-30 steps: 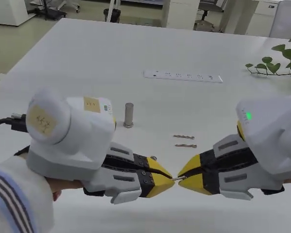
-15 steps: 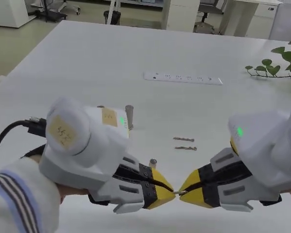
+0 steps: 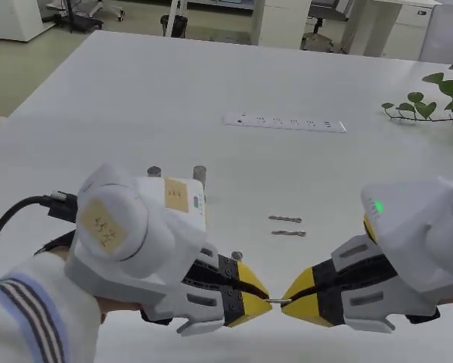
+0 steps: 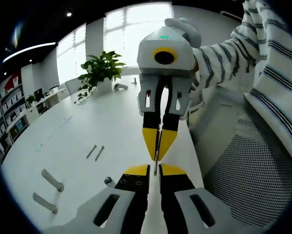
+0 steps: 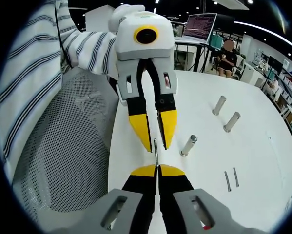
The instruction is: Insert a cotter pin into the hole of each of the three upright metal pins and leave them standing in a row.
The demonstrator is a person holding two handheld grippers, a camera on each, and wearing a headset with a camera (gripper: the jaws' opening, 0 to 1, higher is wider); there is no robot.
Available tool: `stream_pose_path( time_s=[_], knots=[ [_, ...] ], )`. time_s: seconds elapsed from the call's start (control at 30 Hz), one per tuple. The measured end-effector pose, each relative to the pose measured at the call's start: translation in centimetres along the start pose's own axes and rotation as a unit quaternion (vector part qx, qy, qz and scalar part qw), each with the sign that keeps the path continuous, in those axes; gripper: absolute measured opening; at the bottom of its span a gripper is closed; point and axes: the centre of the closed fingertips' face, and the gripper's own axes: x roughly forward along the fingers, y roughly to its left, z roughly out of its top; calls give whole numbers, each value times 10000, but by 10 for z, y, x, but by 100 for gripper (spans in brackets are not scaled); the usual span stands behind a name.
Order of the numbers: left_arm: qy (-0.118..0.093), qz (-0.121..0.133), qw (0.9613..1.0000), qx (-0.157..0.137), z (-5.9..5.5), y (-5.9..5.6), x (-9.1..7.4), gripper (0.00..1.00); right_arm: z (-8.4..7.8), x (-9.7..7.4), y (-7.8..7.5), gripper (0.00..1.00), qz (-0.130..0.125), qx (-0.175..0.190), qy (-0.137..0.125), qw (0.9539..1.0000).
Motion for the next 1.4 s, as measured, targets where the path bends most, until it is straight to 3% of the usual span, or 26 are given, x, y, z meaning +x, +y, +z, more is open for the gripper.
stream_pose_path(
  time_s=[0.1,0.2,0.33,0.57,1.0,1.4],
  knots=[
    [29,253,9997,-3,-3,12,-3,17,-3,0,-5,0,-50,54,3,10000],
    [69,491,9988,-37,-7,25,-7,15,-5,1,-11,0,-124,105,23,9999],
    [82,829,9964,-156,-12,43,-12,20,-11,2,-23,0,-294,262,79,9992],
    [176,1054,9941,-211,-18,61,-10,17,-18,6,-40,0,-481,462,176,9976],
    [415,890,9950,-193,-31,65,3,15,-17,21,-52,0,-532,495,178,9972],
    [367,794,9957,-299,-32,66,4,6,-13,29,-57,0,-430,462,136,9979]
  ],
)
